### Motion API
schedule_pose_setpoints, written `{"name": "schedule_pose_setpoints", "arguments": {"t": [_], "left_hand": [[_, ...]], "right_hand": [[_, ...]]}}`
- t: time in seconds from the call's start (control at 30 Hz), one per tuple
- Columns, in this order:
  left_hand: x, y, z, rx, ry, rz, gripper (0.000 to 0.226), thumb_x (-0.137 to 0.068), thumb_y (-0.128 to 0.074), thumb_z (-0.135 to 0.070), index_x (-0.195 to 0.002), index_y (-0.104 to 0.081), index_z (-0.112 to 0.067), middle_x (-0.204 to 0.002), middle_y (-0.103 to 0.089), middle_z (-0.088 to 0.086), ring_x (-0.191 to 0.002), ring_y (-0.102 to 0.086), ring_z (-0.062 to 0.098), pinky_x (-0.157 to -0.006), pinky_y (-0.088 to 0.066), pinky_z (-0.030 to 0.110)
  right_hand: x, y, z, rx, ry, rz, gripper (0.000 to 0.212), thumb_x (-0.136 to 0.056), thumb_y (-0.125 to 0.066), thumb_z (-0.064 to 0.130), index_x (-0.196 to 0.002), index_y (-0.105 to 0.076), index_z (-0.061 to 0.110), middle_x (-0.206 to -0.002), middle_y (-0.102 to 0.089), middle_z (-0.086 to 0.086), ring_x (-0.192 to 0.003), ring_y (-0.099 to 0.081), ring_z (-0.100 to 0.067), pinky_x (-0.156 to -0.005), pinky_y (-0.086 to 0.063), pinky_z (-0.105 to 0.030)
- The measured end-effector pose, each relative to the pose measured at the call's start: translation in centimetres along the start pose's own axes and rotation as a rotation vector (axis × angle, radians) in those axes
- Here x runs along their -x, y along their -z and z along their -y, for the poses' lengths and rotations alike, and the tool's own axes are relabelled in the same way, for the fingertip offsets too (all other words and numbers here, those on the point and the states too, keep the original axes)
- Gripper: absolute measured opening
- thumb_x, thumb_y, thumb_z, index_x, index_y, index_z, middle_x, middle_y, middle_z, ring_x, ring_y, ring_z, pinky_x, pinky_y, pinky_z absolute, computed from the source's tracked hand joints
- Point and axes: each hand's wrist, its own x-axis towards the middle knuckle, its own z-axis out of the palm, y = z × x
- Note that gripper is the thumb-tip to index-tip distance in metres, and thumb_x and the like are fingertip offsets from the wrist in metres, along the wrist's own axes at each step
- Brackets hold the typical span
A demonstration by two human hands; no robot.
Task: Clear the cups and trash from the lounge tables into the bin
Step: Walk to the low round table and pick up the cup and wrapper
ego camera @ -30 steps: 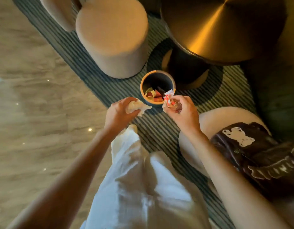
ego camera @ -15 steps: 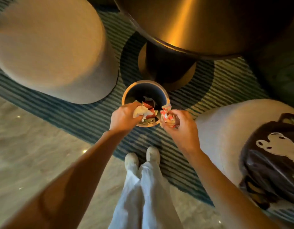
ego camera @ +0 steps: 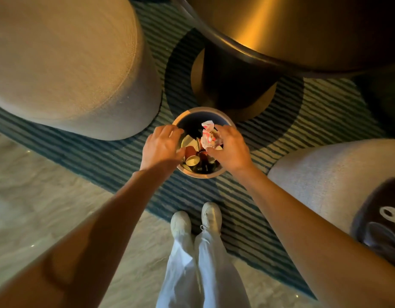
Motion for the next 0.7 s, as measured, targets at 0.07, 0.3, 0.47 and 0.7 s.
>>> {"name": "schedule_pose_setpoints", "arguments": {"t": [0.07,0.3,0.47,0.7], "left_hand": [[0.7,0.7,0.0,-0.028,0.001,-0.008,0.044,-0.091,-0.055,-0.031,-0.132,-0.049,-0.016,-0.133,-0.05,0.005,-0.125,-0.041,0.023,-0.103,-0.035,0.04],[5.8,6.4,-3.7,-0.096,-0.085,-0.074,0.052,-0.088,-0.042,-0.045,-0.123,-0.057,-0.01,-0.121,-0.059,0.013,-0.115,-0.05,0.033,-0.096,-0.038,0.047],[12.3,9.4,-6.7,-0.134,-0.179,-0.027,0.045,-0.087,-0.057,-0.039,-0.121,-0.058,-0.009,-0.123,-0.058,0.015,-0.115,-0.05,0.035,-0.097,-0.037,0.047],[20.9,12.4,-10.9,-0.213,-0.425,0.052,0.045,-0.088,-0.057,-0.034,-0.127,-0.053,-0.012,-0.124,-0.057,0.014,-0.117,-0.049,0.035,-0.1,-0.035,0.047]], "right_hand": [[0.2,0.4,0.6,0.03,-0.005,0.05,0.066,-0.085,-0.069,0.031,-0.143,-0.04,0.017,-0.146,-0.041,-0.008,-0.139,-0.032,-0.025,-0.109,-0.035,-0.039],[7.6,6.7,3.3,0.107,0.004,-0.037,0.057,-0.096,-0.048,0.043,-0.144,-0.04,0.013,-0.154,-0.032,-0.01,-0.147,-0.017,-0.025,-0.116,-0.024,-0.042],[17.7,9.8,4.5,0.1,-0.039,-0.173,0.047,-0.097,-0.05,0.038,-0.132,-0.054,0.007,-0.138,-0.051,-0.016,-0.135,-0.039,-0.033,-0.107,-0.038,-0.048],[33.3,10.6,4.3,-0.07,-0.289,-0.433,0.044,-0.096,-0.044,0.036,-0.119,-0.062,0.003,-0.117,-0.064,-0.016,-0.111,-0.058,-0.032,-0.092,-0.05,-0.043]]}}
